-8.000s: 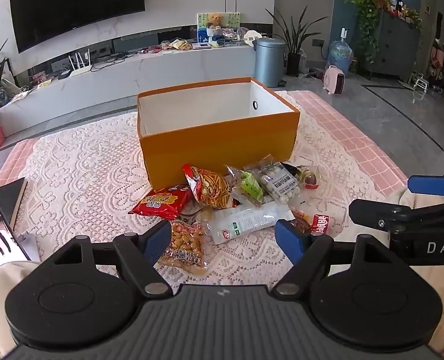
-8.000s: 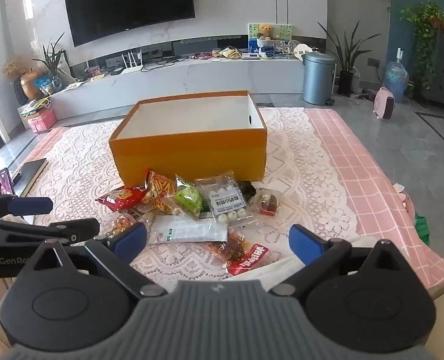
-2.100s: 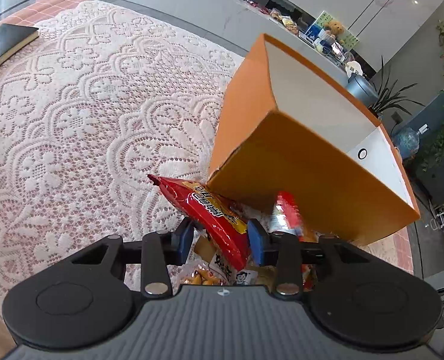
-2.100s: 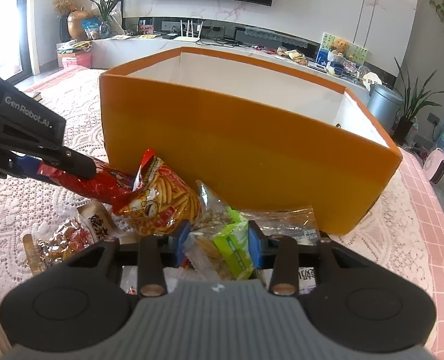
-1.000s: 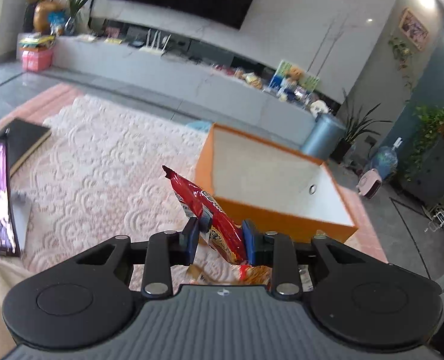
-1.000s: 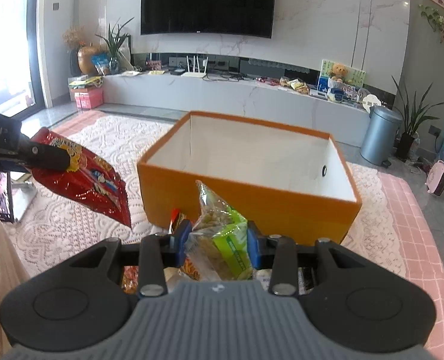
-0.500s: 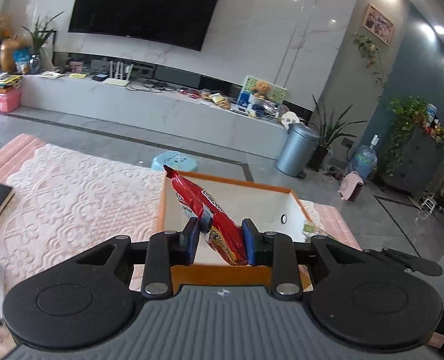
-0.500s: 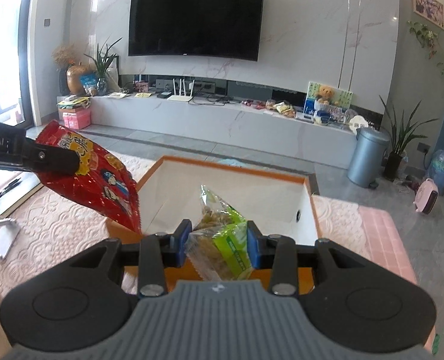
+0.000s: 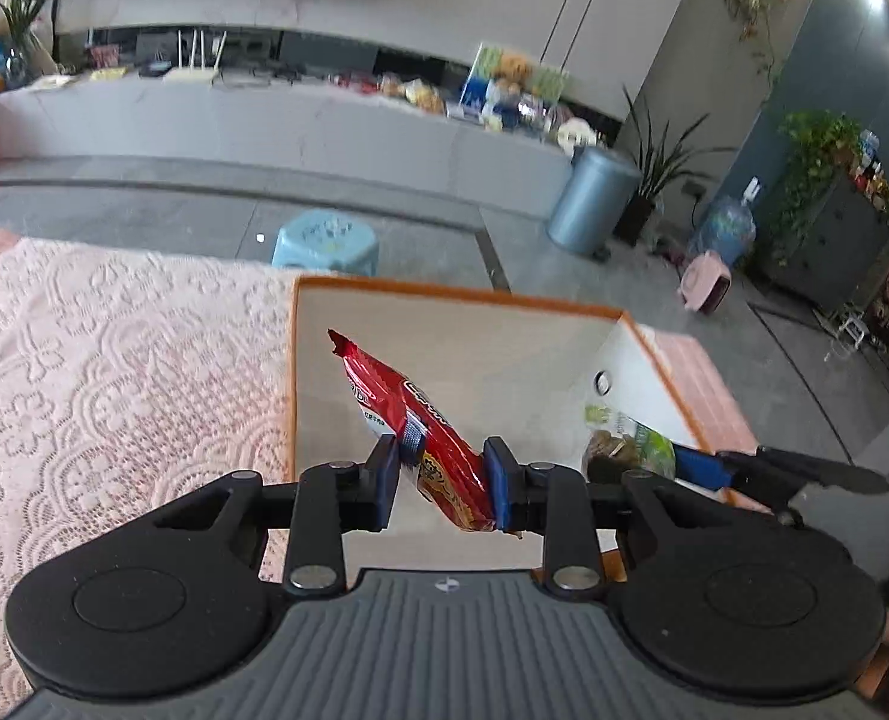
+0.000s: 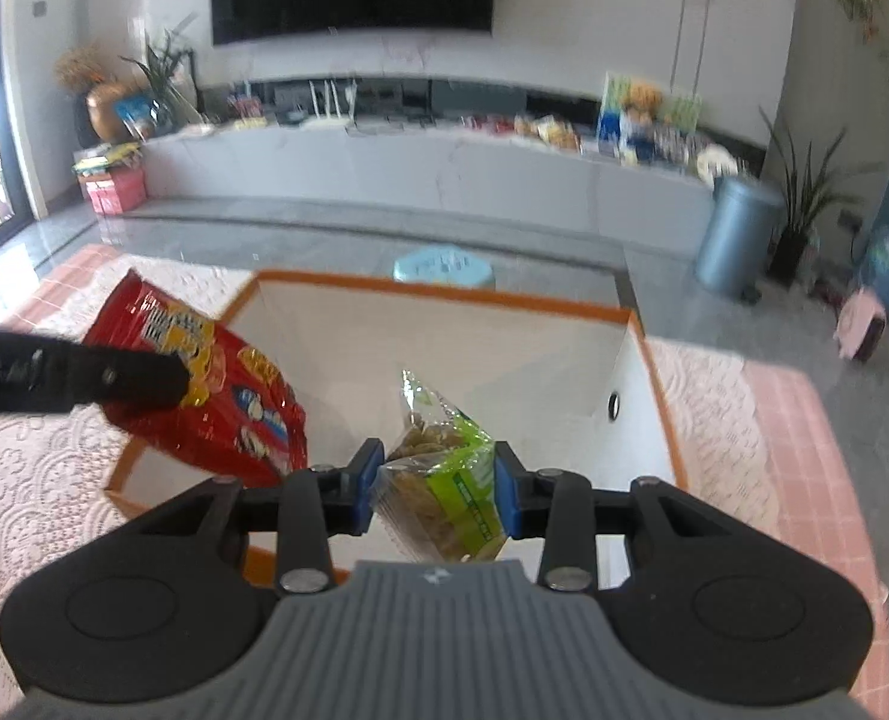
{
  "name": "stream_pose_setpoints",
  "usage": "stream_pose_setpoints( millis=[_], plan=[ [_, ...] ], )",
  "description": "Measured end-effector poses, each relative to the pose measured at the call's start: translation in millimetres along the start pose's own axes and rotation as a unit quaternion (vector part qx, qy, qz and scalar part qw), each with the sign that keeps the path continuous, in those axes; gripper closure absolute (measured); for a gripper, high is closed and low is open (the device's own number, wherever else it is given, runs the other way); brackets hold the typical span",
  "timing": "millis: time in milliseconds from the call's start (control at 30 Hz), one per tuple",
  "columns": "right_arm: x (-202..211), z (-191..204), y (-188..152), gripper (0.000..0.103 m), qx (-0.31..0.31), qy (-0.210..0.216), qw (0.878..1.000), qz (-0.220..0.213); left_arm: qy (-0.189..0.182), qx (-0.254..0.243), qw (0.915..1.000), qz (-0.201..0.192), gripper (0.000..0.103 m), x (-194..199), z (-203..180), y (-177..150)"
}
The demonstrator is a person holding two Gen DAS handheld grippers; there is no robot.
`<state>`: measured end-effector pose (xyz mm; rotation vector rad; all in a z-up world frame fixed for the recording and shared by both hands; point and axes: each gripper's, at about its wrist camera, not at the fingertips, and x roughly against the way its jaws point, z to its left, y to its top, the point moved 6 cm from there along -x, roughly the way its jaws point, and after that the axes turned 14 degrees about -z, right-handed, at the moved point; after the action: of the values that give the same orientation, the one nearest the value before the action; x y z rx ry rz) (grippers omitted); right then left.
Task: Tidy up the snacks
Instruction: 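Lift both held snacks and carry them over the orange box, then open the left tool over the box while the right tool releases the green snack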
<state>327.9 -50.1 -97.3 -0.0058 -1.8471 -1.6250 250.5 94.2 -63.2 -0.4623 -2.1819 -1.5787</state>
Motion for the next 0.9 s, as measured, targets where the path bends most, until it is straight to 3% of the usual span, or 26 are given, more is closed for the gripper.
stream_pose_setpoints(
  millis=[233,433,900],
  plan=[
    [-45,12,-9,0.069,-0.005,0.011,0.999,0.045,0.012,0.001,0.9992,0.038,0.070,-24,17,-10],
    [-74,20,-25,0.070,-0.004,0.023,0.995,0.094,0.040,-0.056,0.9962,0.054,0.070,-30,14,-16],
    [-89,29,-36,0.066,-0.015,0.036,0.989,0.144,0.049,-0.101,0.9903,0.081,0.068,-33,11,-26]
  ],
)
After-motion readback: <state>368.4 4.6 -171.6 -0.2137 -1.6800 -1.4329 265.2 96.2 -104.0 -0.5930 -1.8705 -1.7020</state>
